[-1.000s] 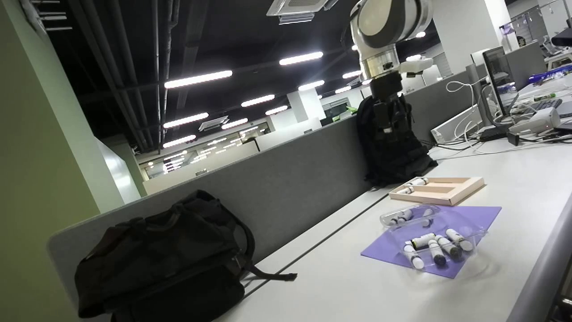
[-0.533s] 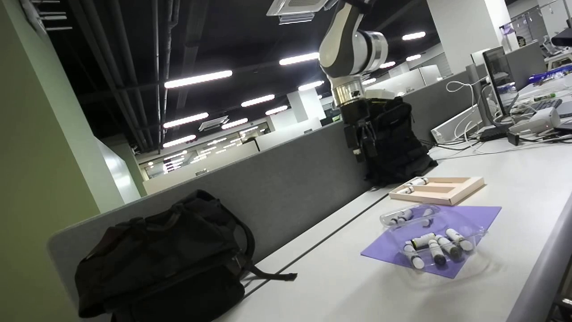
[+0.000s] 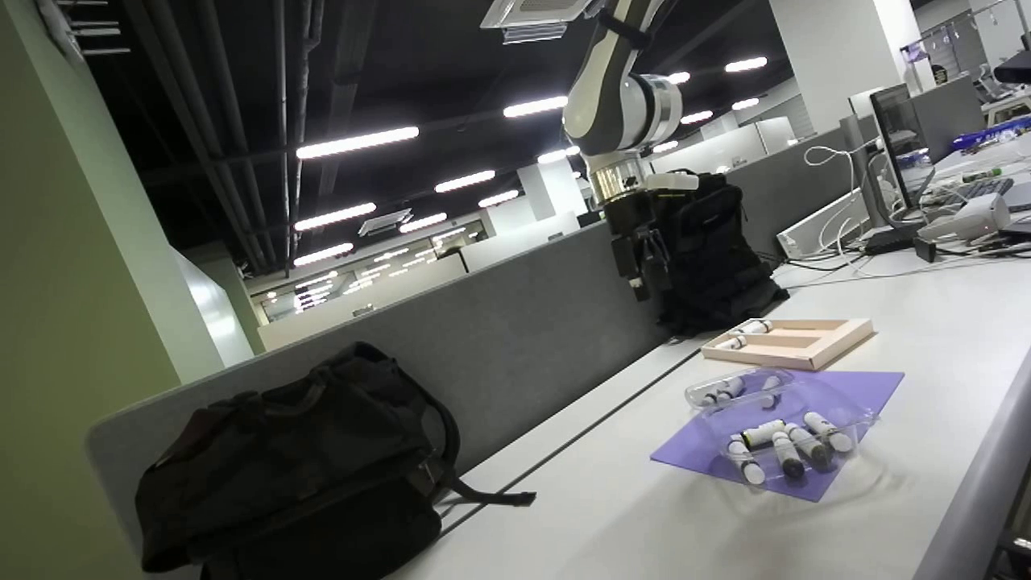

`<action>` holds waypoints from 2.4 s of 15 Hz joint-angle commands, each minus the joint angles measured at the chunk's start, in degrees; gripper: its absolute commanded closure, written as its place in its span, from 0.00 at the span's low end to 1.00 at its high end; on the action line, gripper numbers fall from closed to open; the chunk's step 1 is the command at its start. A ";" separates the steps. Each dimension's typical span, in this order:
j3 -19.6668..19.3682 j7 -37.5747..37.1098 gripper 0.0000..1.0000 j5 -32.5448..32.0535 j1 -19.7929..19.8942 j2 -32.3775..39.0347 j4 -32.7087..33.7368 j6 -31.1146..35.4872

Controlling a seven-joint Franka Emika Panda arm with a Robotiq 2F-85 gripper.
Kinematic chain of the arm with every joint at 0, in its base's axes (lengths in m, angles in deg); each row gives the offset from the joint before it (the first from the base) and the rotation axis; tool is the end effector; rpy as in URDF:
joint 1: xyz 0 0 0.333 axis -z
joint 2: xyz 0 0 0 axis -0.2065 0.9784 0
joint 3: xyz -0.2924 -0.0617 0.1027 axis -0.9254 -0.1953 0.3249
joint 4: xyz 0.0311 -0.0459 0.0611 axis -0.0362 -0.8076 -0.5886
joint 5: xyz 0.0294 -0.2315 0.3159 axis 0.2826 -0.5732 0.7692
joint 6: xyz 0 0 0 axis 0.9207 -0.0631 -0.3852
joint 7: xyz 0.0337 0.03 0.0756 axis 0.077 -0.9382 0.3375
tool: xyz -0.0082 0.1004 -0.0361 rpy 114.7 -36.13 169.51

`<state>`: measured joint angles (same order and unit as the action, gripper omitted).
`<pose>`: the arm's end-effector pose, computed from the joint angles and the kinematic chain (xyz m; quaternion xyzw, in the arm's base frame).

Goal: Move a bottle from the container to the tray

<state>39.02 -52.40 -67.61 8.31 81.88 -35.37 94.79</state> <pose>0.5715 0.0450 0.3337 -0.9804 -0.1887 -0.0035 0.0561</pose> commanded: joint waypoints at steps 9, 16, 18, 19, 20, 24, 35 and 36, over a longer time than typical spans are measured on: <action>3.55 -24.55 0.00 -3.93 -3.19 -0.05 -11.61 10.01; 4.68 -25.46 0.00 3.86 -1.98 1.46 -15.49 15.82; 4.66 -25.82 0.00 4.01 -1.88 1.61 -15.58 16.04; 4.66 -25.97 0.00 4.03 -1.89 1.61 -15.58 16.11; 4.66 -26.08 0.00 4.03 -1.89 1.61 -15.58 16.15; 4.69 -26.34 0.00 4.04 -1.91 1.61 -15.58 16.23; 5.98 -28.34 0.00 10.57 -1.20 9.36 -15.57 24.14; 6.06 -28.36 0.00 10.66 -1.18 9.93 -15.48 23.92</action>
<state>44.09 -78.61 -57.68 6.44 90.55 -51.01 117.86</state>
